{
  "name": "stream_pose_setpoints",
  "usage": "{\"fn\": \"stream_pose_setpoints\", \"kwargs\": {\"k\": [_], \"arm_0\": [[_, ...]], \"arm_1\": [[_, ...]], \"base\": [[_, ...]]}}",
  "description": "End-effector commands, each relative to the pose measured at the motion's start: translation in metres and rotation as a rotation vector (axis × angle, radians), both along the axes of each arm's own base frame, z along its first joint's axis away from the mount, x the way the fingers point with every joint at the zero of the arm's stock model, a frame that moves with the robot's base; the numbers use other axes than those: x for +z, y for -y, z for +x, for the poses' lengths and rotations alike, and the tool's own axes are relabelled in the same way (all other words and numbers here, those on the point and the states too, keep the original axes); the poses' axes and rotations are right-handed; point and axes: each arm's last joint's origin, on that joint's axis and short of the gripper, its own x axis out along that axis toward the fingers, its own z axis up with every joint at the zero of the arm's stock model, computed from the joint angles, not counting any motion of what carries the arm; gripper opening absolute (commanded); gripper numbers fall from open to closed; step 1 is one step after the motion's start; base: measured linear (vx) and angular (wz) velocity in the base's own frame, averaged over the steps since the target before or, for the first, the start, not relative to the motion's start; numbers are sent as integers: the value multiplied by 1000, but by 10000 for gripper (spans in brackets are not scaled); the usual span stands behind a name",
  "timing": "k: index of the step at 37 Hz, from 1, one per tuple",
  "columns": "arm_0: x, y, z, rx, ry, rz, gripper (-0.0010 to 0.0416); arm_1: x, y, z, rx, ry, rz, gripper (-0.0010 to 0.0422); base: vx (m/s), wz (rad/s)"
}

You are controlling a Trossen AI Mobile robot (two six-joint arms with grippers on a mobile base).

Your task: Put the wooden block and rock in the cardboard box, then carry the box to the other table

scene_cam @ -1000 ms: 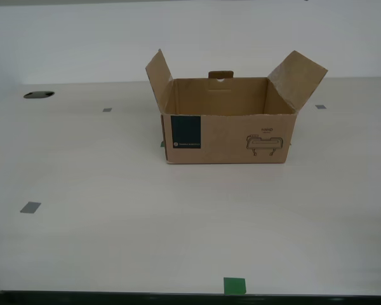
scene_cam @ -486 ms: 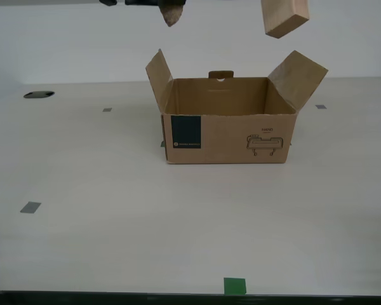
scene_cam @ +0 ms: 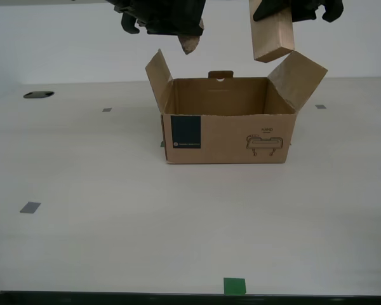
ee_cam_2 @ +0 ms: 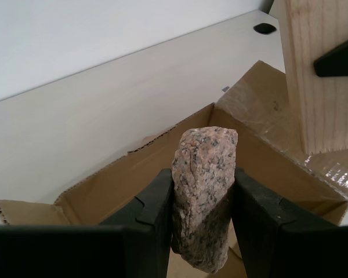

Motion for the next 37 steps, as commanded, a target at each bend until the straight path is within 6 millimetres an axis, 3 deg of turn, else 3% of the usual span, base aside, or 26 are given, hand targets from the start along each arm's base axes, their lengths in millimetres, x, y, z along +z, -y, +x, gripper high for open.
{"fn": "stream_pose_setpoints", "kwargs": {"k": [1,19,37], "arm_0": [[-9,0,-1,3,34,16,0],[-37,2,-9,1,109,46,0],[-35,2,-9,1,109,46,0]], "arm_1": [[-2,3,2,-12,4,0,0],[-8,12,-3,-46,-13,5,0],[-7,12,-3,-45,-13,2,0]], "base": [[0,0],[0,0],[0,0]]}}
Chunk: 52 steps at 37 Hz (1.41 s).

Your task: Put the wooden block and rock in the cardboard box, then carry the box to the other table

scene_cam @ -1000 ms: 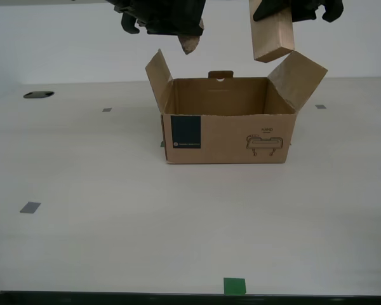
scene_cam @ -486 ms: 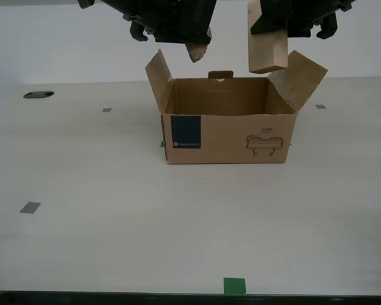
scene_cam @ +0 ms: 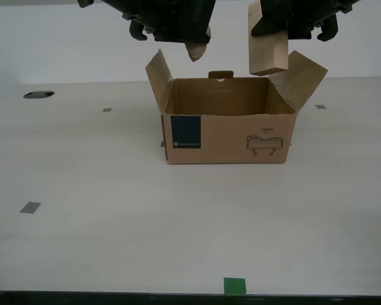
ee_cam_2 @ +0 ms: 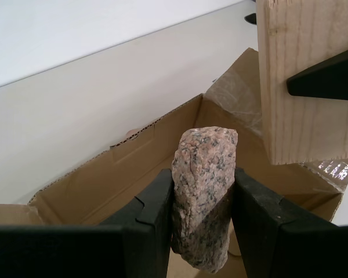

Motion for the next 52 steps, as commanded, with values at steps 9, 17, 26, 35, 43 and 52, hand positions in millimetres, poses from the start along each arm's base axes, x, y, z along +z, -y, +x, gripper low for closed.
{"fn": "stream_pose_setpoints", "kwargs": {"k": [9,17,26,35,43,52], "arm_0": [[1,0,0,3,7,4,0],[1,0,0,3,10,2,1],[1,0,0,3,15,-5,8],[1,1,1,-41,25,-31,93],[1,1,1,-41,25,-30,200],[1,1,1,-44,18,-26,324]], "arm_1": [[1,0,0,-6,5,-4,0],[1,0,0,-6,4,-3,3],[1,0,0,-6,2,-2,80],[0,0,0,2,-8,-10,173],[0,0,0,18,-34,-27,240],[0,0,0,21,-39,-29,290]], "base": [[0,0],[0,0],[0,0],[0,0],[0,0],[0,0]]}}
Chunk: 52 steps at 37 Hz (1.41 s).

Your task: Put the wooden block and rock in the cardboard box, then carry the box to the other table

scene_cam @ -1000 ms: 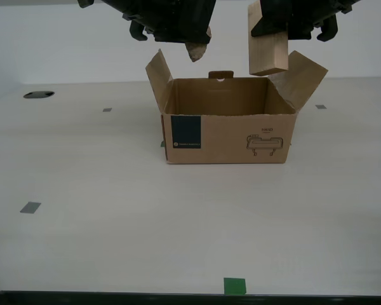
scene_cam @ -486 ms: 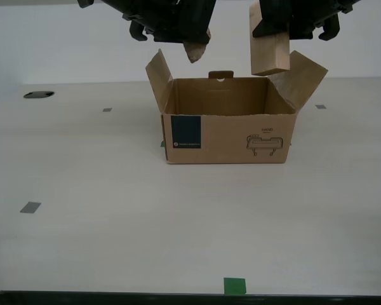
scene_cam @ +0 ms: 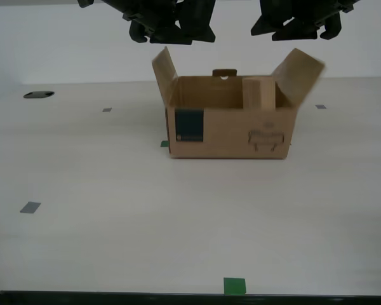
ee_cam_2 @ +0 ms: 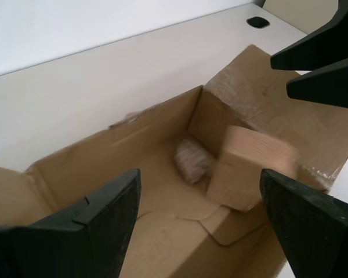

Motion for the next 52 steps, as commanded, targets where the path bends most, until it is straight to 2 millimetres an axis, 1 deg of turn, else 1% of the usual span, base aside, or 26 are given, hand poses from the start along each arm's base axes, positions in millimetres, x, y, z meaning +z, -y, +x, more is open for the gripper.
{"fn": "stream_pose_setpoints", "kwargs": {"k": [1,6,10,17,25,29,32,36,40,47,52], "arm_0": [[1,0,0,-3,2,3,335],[1,0,0,-3,2,3,381],[1,0,0,-4,-1,4,403],[0,0,0,-10,-10,12,389],[0,0,0,-34,-46,42,392],[3,0,0,-52,-107,48,392],[11,0,1,-55,-172,24,391],[26,-1,3,-56,-223,2,390],[44,-2,5,-57,-249,-7,389],[78,-1,4,-61,-315,-30,389],[104,0,-1,-68,-374,-48,389]], "arm_1": [[0,0,0,-2,-3,-5,294],[0,0,0,9,-18,-17,311],[0,0,0,12,-24,-20,318],[0,0,0,15,-31,-22,320],[0,0,0,41,-67,-49,321],[2,0,0,61,-106,-63,320],[6,1,1,69,-146,-42,320],[18,1,2,73,-203,1,320],[34,3,4,76,-233,23,320],[71,4,6,93,-276,30,320],[100,4,7,101,-272,10,320]], "base": [[0,0],[0,0],[0,0],[0,0],[0,0],[0,0],[0,0],[0,0],[0,0],[0,0],[0,0]]}}
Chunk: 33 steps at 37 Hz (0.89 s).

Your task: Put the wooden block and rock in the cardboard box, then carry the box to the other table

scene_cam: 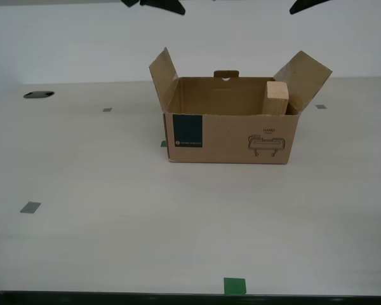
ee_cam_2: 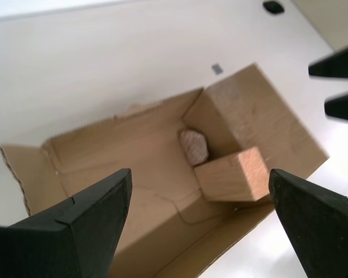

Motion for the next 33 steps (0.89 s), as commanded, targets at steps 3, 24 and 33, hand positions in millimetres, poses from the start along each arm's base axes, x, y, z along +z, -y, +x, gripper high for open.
{"fn": "stream_pose_setpoints", "kwargs": {"k": [3,24,33], "arm_0": [[27,2,-6,-5,-46,-14,389],[82,12,-27,32,-84,-64,389],[80,23,-26,13,-104,-83,390]], "arm_1": [[31,-1,-1,32,-29,-30,320],[87,-19,-15,58,-101,11,320],[83,-35,-13,95,-171,64,320]], "base": [[0,0],[0,0],[0,0]]}}
